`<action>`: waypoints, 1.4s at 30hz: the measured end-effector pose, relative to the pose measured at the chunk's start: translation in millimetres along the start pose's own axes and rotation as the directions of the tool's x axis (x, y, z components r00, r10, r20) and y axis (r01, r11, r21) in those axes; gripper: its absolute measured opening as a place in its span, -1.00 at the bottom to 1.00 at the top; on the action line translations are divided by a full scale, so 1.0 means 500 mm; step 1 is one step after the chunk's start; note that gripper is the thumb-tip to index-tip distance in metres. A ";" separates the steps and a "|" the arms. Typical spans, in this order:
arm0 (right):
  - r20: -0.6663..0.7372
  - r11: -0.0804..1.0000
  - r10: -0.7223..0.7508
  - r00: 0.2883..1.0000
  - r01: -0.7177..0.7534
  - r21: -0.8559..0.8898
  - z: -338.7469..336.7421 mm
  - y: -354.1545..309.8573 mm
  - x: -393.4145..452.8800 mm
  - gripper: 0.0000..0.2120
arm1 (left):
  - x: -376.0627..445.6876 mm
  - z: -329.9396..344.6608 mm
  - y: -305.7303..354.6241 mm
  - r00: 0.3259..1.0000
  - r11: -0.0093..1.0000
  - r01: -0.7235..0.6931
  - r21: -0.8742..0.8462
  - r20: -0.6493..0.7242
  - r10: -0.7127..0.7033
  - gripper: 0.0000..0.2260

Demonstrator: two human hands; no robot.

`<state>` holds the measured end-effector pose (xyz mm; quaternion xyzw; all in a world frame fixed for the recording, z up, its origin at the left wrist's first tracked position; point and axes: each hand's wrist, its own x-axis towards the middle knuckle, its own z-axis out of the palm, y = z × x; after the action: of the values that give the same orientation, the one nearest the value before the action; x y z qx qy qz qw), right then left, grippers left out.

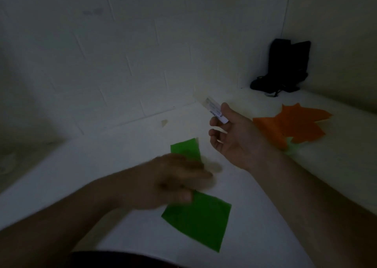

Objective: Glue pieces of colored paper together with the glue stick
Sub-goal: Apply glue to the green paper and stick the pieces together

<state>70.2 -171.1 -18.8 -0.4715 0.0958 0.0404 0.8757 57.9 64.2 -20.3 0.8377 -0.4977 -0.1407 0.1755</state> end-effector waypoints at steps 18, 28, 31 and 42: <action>0.029 1.000 -0.019 0.999 0.019 0.000 -0.009 0.013 0.028 -0.62 | 0.077 -0.044 -0.118 0.856 0.723 0.074 -0.687 -0.328 -0.399 -0.77; 0.042 1.000 -0.021 0.999 0.021 0.010 -0.013 0.008 0.023 -0.65 | 0.079 0.052 -0.060 0.836 0.989 0.128 0.076 -0.545 -0.066 -0.83; 0.079 0.995 -0.007 0.997 -0.001 0.100 -0.016 -0.003 0.021 -0.70 | 0.056 0.042 -0.056 0.829 0.983 0.081 0.163 -0.558 0.025 -0.78; 0.035 0.975 -0.013 0.999 0.005 0.223 -0.017 -0.016 0.033 -0.54 | -0.030 0.077 0.000 0.966 0.948 -0.115 0.296 -0.189 0.176 -0.50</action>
<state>86.4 -183.0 -20.2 -0.3700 0.0819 0.0339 0.9248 34.9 71.5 -53.8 0.8252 -0.5516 0.0357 0.1166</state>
